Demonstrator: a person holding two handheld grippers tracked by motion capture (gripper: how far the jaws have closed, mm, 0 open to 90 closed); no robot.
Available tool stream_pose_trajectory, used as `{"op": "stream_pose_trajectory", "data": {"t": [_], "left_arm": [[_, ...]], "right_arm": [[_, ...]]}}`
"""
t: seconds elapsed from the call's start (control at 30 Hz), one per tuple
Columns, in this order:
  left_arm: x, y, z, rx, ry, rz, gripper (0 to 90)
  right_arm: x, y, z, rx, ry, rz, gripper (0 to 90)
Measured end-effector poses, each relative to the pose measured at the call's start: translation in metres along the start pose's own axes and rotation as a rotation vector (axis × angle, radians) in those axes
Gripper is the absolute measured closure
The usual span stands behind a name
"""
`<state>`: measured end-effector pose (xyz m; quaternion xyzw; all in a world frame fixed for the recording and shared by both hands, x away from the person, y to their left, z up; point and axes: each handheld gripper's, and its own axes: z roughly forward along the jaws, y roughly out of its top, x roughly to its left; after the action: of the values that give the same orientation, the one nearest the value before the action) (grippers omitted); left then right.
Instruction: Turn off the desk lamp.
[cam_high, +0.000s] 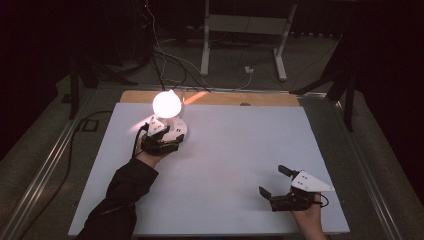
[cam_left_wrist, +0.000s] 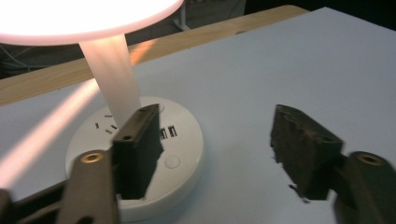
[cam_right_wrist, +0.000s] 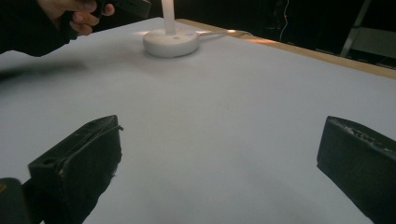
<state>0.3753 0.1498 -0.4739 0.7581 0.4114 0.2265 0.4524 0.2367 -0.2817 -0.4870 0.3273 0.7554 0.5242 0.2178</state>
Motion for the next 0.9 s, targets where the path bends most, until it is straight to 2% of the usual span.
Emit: {"op": "stream_pose_trajectory", "data": {"t": [0.1, 0.2, 0.33, 0.43, 0.5, 0.6, 0.7, 0.9], "left_arm": [[0.003, -0.002, 0.003, 0.0, 0.003, -0.016, 49.7], [0.004, -0.003, 0.006, 0.002, 0.012, -0.01, 58.6], [0.006, -0.005, 0.012, 0.021, 0.05, -0.007, 67.9], [0.007, -0.006, 0.015, 0.034, 0.06, 0.008, 72.9], [0.009, -0.007, 0.017, 0.039, 0.059, 0.003, 76.2], [0.011, -0.009, 0.021, 0.051, 0.061, 0.019, 85.4], [0.013, -0.009, 0.022, 0.05, 0.053, 0.005, 90.0], [0.018, -0.013, 0.03, 0.08, 0.055, -0.006, 90.0]], "right_arm": [[0.0, 0.0, 0.0, -0.001, 0.0, 0.001, 0.0], [0.0, 0.0, 0.0, -0.001, 0.0, 0.0, 0.0], [0.0, 0.0, 0.0, 0.003, -0.001, 0.002, 0.0], [0.0, 0.0, 0.0, 0.001, -0.003, 0.0, 0.0], [0.0, 0.0, 0.0, 0.002, -0.002, 0.001, 0.0], [0.0, 0.0, 0.0, 0.002, -0.001, -0.001, 0.0], [0.0, 0.0, 0.0, 0.001, -0.001, 0.002, 0.0], [0.0, -0.001, 0.0, 0.002, -0.001, 0.0, 0.0]]}}
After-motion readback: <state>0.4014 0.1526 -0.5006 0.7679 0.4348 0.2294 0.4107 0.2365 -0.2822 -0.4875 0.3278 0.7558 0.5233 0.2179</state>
